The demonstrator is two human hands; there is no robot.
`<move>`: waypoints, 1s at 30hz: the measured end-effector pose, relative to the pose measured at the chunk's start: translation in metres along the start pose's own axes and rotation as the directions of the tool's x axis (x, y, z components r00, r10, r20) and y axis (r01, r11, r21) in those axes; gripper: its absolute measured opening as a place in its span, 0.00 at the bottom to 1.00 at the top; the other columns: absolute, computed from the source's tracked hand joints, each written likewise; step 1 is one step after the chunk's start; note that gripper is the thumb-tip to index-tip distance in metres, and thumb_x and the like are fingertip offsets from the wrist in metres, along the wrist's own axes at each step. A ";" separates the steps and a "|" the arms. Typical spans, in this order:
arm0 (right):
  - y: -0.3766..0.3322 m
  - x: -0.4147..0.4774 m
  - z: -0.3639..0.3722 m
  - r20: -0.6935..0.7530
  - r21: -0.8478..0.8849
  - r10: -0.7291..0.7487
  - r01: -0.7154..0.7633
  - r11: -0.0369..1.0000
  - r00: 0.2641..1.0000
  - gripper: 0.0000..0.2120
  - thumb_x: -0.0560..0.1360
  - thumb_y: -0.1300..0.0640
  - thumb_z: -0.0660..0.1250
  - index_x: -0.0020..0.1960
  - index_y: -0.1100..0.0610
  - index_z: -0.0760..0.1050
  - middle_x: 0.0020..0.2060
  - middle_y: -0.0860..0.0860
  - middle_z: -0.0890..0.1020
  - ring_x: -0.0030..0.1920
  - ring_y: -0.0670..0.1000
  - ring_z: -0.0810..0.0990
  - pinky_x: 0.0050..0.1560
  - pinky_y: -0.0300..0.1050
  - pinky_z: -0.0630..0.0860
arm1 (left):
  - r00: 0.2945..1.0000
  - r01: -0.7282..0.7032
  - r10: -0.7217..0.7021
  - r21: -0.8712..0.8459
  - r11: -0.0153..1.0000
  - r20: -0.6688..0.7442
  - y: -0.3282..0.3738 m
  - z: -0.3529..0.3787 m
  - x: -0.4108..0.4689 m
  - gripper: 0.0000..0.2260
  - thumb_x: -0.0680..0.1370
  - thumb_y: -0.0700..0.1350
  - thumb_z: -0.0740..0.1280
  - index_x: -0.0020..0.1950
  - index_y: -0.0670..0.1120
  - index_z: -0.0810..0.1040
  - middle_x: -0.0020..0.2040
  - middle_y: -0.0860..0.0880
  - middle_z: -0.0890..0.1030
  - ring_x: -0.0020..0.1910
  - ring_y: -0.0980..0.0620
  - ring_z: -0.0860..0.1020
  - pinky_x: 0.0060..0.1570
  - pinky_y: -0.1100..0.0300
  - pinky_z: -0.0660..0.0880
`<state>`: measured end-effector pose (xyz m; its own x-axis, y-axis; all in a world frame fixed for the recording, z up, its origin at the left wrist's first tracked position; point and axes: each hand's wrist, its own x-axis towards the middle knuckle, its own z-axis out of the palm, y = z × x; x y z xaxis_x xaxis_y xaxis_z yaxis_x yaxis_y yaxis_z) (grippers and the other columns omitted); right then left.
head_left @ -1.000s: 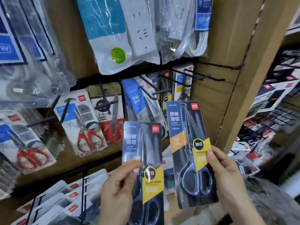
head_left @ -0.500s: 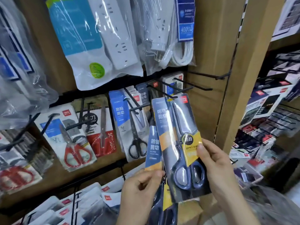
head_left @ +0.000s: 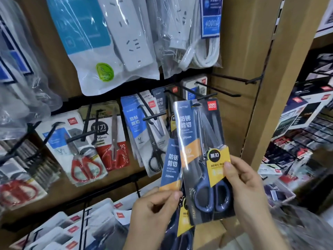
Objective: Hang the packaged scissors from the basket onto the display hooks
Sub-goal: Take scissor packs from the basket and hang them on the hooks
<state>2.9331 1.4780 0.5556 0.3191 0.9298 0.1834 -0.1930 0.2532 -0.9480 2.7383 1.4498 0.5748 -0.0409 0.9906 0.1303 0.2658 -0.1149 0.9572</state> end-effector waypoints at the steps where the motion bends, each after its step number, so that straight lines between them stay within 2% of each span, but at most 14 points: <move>1: 0.000 0.000 0.001 -0.003 0.009 0.012 -0.012 1.000 1.000 0.10 0.74 0.51 0.66 0.51 0.47 0.83 0.45 0.53 0.87 0.47 0.54 0.85 0.50 0.47 0.80 | 1.000 0.002 -0.002 -0.004 1.000 0.013 -0.001 0.000 0.000 0.05 0.66 0.53 0.71 0.37 0.58 0.87 0.42 0.48 0.84 0.42 0.57 0.81 0.41 0.70 0.74; 3: -0.001 0.002 0.004 0.008 -0.003 0.030 -0.030 1.000 1.000 0.10 0.74 0.51 0.66 0.51 0.48 0.84 0.46 0.54 0.87 0.48 0.56 0.85 0.55 0.54 0.79 | 1.000 0.005 -0.005 0.007 1.000 0.025 -0.004 0.000 -0.001 0.05 0.66 0.54 0.72 0.37 0.58 0.87 0.42 0.50 0.85 0.42 0.58 0.82 0.42 0.69 0.75; 6: -0.004 0.009 0.010 0.046 -0.045 0.047 -0.045 0.998 0.998 0.09 0.77 0.54 0.65 0.53 0.50 0.83 0.47 0.53 0.87 0.50 0.56 0.85 0.58 0.57 0.78 | 0.999 0.030 -0.031 0.006 1.000 0.033 -0.006 -0.002 0.005 0.07 0.71 0.43 0.75 0.37 0.55 0.88 0.41 0.51 0.85 0.41 0.58 0.83 0.42 0.69 0.75; 8: -0.007 0.014 0.013 0.084 -0.074 0.049 -0.042 0.996 0.995 0.10 0.79 0.55 0.64 0.56 0.51 0.82 0.48 0.50 0.87 0.53 0.55 0.84 0.57 0.53 0.79 | 0.998 0.030 -0.032 0.032 0.999 0.048 -0.004 -0.004 0.013 0.09 0.71 0.40 0.76 0.37 0.55 0.87 0.40 0.52 0.85 0.40 0.59 0.83 0.41 0.70 0.75; 11: -0.011 0.017 0.016 0.158 -0.135 0.037 -0.015 0.991 0.987 0.12 0.81 0.52 0.61 0.61 0.48 0.80 0.52 0.44 0.86 0.54 0.45 0.84 0.53 0.41 0.78 | 0.996 0.081 -0.084 0.073 0.994 0.034 -0.002 -0.005 0.024 0.07 0.70 0.41 0.77 0.36 0.53 0.87 0.40 0.57 0.85 0.40 0.61 0.83 0.41 0.72 0.74; 14: -0.004 0.015 0.016 0.198 -0.185 0.088 -0.051 0.981 0.976 0.15 0.81 0.47 0.58 0.63 0.43 0.78 0.55 0.39 0.84 0.58 0.39 0.80 0.58 0.41 0.74 | 0.988 0.136 -0.143 0.111 0.984 0.056 -0.007 -0.002 0.031 0.05 0.72 0.43 0.76 0.36 0.51 0.86 0.35 0.59 0.84 0.35 0.63 0.80 0.38 0.72 0.71; 16: 0.003 0.012 0.010 0.211 -0.187 0.152 -0.113 0.976 0.966 0.16 0.78 0.44 0.58 0.62 0.41 0.77 0.54 0.36 0.84 0.57 0.37 0.80 0.56 0.37 0.73 | 0.988 0.130 -0.138 0.107 0.986 0.074 -0.008 0.001 0.031 0.07 0.73 0.42 0.75 0.35 0.49 0.87 0.30 0.60 0.81 0.30 0.64 0.76 0.34 0.72 0.69; 18: 0.010 0.005 0.000 0.255 -0.163 0.270 -0.234 0.958 0.928 0.16 0.76 0.46 0.62 0.63 0.43 0.76 0.52 0.41 0.85 0.52 0.42 0.84 0.49 0.37 0.77 | 0.992 0.110 -0.116 0.096 0.989 0.055 -0.008 0.003 0.031 0.07 0.74 0.42 0.74 0.36 0.48 0.86 0.28 0.62 0.78 0.28 0.65 0.74 0.33 0.74 0.67; 20: 0.020 -0.004 -0.009 0.290 -0.160 0.351 -0.316 0.935 0.890 0.20 0.72 0.48 0.69 0.62 0.52 0.76 0.45 0.53 0.87 0.41 0.51 0.86 0.37 0.38 0.78 | 0.995 0.096 -0.097 0.067 0.993 0.017 -0.009 0.005 0.032 0.07 0.74 0.42 0.74 0.36 0.49 0.86 0.31 0.61 0.81 0.31 0.64 0.77 0.36 0.73 0.69; 22: 0.032 -0.008 -0.015 0.203 -0.076 0.366 -0.358 0.930 0.908 0.29 0.65 0.42 0.77 0.55 0.62 0.79 0.35 0.62 0.84 0.29 0.54 0.82 0.27 0.39 0.75 | 0.995 0.097 -0.098 0.046 0.994 0.005 -0.011 0.006 0.035 0.07 0.74 0.44 0.74 0.36 0.51 0.87 0.38 0.58 0.85 0.38 0.60 0.81 0.40 0.69 0.73; 23: 0.038 -0.006 -0.015 0.140 -0.032 0.357 -0.356 0.934 0.924 0.27 0.65 0.43 0.77 0.51 0.65 0.79 0.31 0.63 0.82 0.25 0.53 0.79 0.24 0.39 0.73 | 0.996 0.091 -0.091 0.050 0.995 0.013 -0.012 0.006 0.036 0.07 0.75 0.44 0.73 0.38 0.52 0.87 0.40 0.57 0.85 0.41 0.58 0.82 0.42 0.66 0.75; 25: 0.043 0.000 -0.011 0.052 0.021 0.308 -0.309 0.951 0.950 0.11 0.75 0.56 0.70 0.47 0.65 0.80 0.28 0.62 0.80 0.23 0.52 0.76 0.24 0.39 0.72 | 0.997 0.078 -0.079 0.063 0.995 0.007 -0.014 0.003 0.034 0.08 0.76 0.43 0.71 0.39 0.53 0.86 0.43 0.56 0.86 0.44 0.57 0.83 0.45 0.64 0.77; 26: 0.042 0.005 -0.007 0.033 0.032 0.283 -0.285 0.958 0.958 0.07 0.77 0.61 0.67 0.45 0.64 0.81 0.27 0.61 0.79 0.23 0.51 0.75 0.24 0.39 0.72 | 0.997 0.071 -0.071 0.062 0.996 -0.009 -0.015 -0.001 0.031 0.10 0.76 0.41 0.71 0.40 0.55 0.87 0.44 0.58 0.86 0.45 0.59 0.82 0.46 0.67 0.76; 30: 0.037 0.025 0.013 0.012 -0.044 0.214 -0.214 0.976 0.977 0.09 0.80 0.65 0.63 0.44 0.61 0.80 0.25 0.58 0.79 0.23 0.49 0.75 0.25 0.37 0.74 | 0.995 0.048 -0.040 0.085 0.995 -0.097 -0.025 -0.027 0.019 0.19 0.76 0.32 0.69 0.43 0.56 0.87 0.48 0.58 0.86 0.44 0.64 0.82 0.44 0.74 0.73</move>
<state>2.9222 1.5139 0.5280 0.2592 0.9656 -0.0210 -0.2157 0.0367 -0.9758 2.7046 1.4691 0.5605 -0.1443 0.9826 0.1166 0.3440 -0.0607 0.9370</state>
